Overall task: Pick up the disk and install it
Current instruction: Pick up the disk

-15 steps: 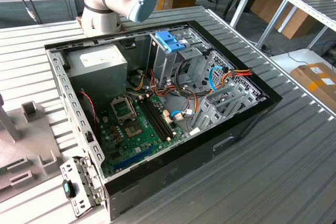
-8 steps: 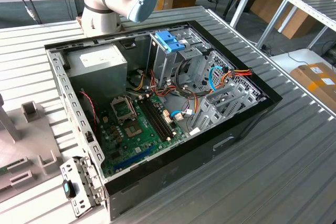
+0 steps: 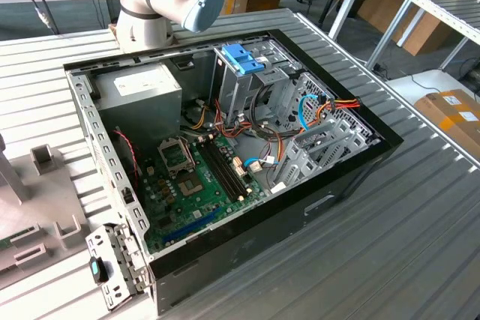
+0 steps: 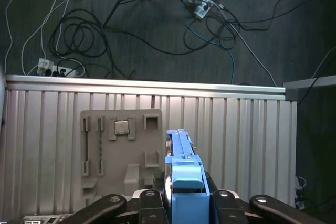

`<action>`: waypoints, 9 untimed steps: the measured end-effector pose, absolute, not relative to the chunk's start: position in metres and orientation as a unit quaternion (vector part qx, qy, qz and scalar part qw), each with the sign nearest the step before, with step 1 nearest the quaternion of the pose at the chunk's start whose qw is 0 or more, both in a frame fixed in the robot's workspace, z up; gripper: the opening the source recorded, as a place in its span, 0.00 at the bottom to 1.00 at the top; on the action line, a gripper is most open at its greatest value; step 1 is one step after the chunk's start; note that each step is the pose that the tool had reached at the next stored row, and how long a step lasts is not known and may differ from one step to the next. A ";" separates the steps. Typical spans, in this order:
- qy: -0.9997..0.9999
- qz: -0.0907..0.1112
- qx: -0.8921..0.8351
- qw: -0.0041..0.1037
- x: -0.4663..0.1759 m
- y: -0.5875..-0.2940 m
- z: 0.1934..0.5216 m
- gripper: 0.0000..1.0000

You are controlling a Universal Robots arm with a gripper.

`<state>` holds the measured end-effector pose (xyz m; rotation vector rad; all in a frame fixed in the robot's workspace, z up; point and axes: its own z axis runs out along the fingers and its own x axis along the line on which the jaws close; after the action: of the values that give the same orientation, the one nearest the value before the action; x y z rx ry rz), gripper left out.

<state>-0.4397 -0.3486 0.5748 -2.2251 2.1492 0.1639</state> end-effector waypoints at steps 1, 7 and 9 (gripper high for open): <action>0.694 0.053 -0.718 0.022 -0.440 -0.349 0.576 0.37; 0.694 0.054 -0.718 0.023 -0.440 -0.349 0.585 0.37; 0.693 0.054 -0.718 0.023 -0.440 -0.349 0.588 0.37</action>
<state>-0.4397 -0.3486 0.5875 -2.2234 2.1474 0.1672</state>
